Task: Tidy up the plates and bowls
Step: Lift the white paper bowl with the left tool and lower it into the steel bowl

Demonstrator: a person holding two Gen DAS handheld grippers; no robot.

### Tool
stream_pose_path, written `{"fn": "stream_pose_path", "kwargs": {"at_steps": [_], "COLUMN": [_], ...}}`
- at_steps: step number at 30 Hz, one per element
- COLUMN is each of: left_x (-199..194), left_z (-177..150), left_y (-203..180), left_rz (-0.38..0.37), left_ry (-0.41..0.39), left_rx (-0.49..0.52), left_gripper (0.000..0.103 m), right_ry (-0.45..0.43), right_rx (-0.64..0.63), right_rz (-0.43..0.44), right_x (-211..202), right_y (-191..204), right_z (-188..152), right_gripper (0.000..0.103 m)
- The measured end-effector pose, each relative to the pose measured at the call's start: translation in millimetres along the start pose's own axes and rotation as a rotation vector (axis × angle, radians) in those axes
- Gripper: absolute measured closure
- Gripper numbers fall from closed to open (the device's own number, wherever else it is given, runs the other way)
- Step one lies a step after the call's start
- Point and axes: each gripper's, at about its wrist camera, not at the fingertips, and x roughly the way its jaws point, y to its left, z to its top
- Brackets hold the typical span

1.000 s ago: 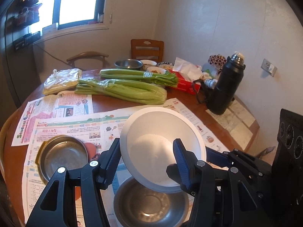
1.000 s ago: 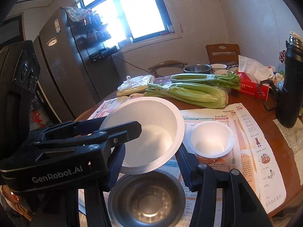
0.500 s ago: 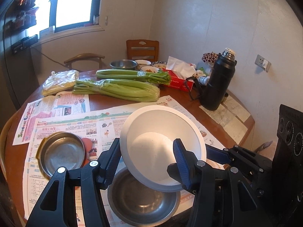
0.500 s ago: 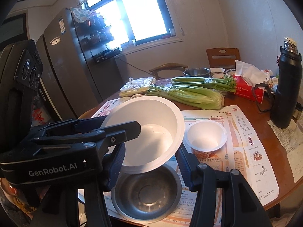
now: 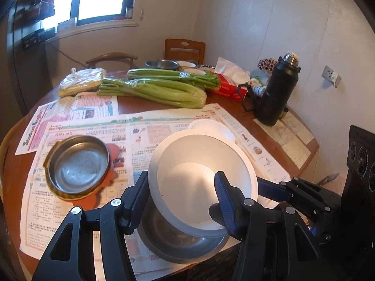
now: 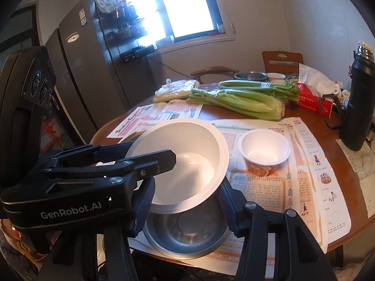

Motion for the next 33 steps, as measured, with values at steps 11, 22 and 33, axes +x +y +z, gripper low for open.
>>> {"fn": "stream_pose_path", "kwargs": {"at_steps": [11,22,33], "left_x": [10.1,15.0,25.2], "left_z": [-10.5,-22.2,-29.5], "left_y": [-3.5,4.0,11.2], "left_rz": [-0.002,0.01,0.002], "left_ry": [0.028,0.057,0.085], "left_rx": [-0.006,-0.036,-0.053], "left_gripper": [0.047,0.046,0.046], "right_ry": [0.028,0.053,0.087], "right_rx": [0.006,-0.016,-0.022], "right_rz": [-0.007,0.019,0.012], "right_x": [5.0,9.7,22.8], "right_y": [-3.3,-0.8,-1.1], "right_z": [-13.8,-23.0,-28.6], "right_gripper": [0.048,0.048,0.048]}}
